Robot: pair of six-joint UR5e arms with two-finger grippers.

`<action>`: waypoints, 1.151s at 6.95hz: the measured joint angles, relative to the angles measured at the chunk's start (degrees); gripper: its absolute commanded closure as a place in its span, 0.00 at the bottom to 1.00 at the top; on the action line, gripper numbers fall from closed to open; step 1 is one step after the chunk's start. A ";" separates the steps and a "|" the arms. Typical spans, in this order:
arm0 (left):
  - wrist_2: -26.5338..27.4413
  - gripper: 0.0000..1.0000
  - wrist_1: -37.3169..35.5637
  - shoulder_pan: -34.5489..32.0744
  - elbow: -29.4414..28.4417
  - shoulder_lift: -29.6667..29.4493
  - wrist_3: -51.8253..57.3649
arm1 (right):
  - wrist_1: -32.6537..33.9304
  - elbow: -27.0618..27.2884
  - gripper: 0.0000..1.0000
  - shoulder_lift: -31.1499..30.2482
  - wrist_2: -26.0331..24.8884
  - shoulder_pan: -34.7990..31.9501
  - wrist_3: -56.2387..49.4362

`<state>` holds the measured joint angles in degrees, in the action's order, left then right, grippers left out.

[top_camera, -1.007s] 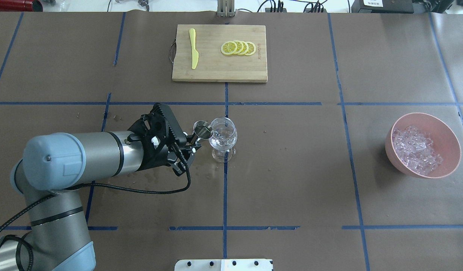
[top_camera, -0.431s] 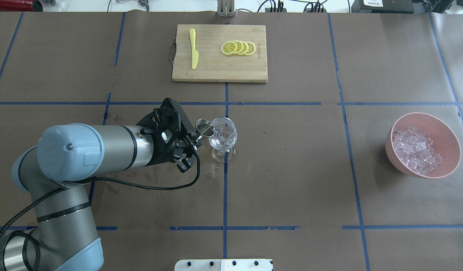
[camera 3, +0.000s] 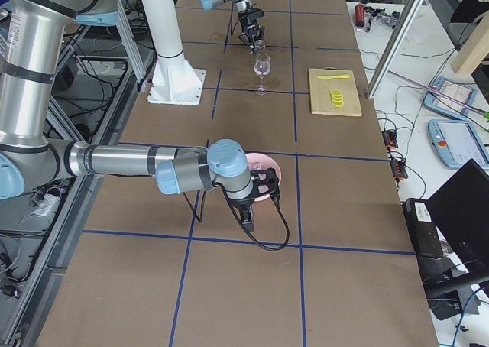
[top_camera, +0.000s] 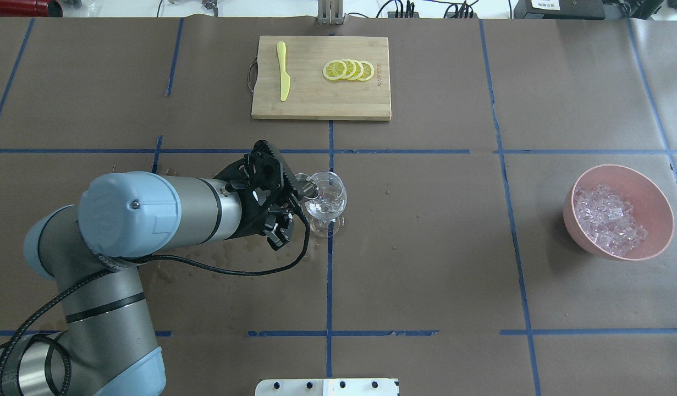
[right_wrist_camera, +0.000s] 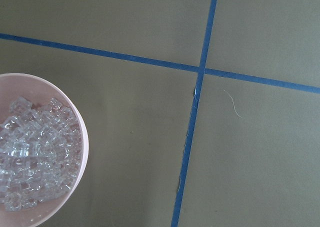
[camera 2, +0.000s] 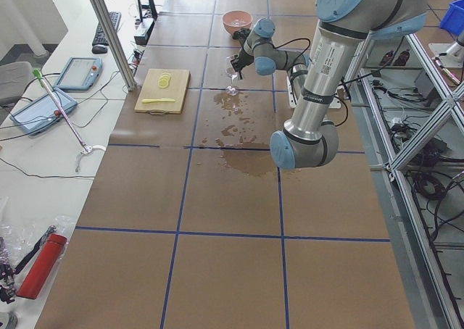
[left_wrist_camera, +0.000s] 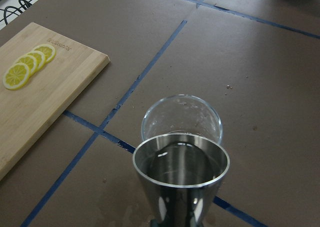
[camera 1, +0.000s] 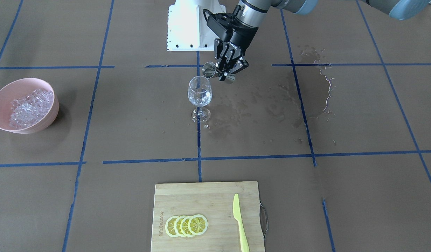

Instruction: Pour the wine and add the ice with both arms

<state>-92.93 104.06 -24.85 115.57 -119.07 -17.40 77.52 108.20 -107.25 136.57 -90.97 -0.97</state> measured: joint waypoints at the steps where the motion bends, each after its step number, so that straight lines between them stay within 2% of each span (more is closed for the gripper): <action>1: 0.02 1.00 -2.97 0.02 0.10 -1.13 0.02 | 0.00 0.00 0.00 -0.06 0.01 0.00 0.00; 5: 0.09 1.00 -17.01 0.05 1.98 -6.12 0.21 | 0.00 0.00 0.00 -0.39 0.01 -0.09 -0.02; 8: 0.12 1.00 -24.35 0.06 2.05 -9.26 0.40 | 0.00 0.01 0.00 -0.63 0.07 -0.20 -0.08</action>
<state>-92.81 79.70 -24.79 117.62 -128.33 -17.00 77.52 108.20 -107.87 136.64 -91.16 -1.05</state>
